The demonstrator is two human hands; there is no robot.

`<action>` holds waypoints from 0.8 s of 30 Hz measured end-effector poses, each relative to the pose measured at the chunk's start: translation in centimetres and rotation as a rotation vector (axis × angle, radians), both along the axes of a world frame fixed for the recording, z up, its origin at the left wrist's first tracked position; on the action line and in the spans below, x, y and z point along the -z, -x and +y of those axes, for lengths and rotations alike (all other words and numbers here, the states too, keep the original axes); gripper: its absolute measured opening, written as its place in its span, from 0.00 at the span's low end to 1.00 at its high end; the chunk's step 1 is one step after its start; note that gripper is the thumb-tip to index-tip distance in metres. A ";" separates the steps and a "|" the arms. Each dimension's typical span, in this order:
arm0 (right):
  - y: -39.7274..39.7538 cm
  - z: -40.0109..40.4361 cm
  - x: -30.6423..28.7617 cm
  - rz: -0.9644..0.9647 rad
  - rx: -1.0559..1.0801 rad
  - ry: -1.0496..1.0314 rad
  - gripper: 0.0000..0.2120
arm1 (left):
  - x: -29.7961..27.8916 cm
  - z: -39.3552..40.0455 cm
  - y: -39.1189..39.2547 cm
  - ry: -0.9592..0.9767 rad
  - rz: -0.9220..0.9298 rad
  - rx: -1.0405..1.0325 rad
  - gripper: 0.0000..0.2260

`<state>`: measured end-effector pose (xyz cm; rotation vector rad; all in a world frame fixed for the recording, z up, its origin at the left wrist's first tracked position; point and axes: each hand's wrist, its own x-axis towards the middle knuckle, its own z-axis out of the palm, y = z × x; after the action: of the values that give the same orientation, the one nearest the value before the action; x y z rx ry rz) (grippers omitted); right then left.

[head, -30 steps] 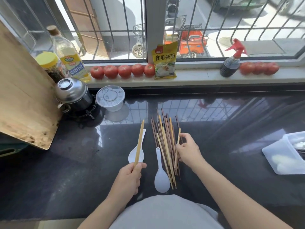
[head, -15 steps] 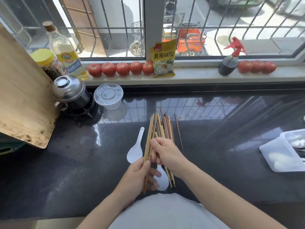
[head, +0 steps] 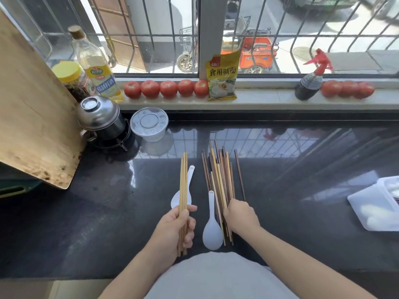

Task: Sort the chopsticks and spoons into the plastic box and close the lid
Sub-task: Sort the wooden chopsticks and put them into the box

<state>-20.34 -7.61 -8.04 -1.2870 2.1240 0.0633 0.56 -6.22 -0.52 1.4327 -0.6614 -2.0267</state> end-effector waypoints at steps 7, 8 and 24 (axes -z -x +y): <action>2.5 -0.1 -5.9 -0.582 0.294 0.161 0.09 | -0.6 0.0 -0.2 -0.016 0.061 -0.052 0.12; 2.9 -0.1 -6.8 -0.651 0.308 0.217 0.12 | -0.7 0.0 -0.2 -0.018 0.082 -0.070 0.12; -4.1 -2.8 -10.4 -0.777 0.236 0.274 0.16 | -0.8 0.5 1.4 -0.042 0.172 0.075 0.13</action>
<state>-16.22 -10.38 2.33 -0.9651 1.6040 -0.7315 -0.82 -5.76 0.30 1.2557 -0.6098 -2.2044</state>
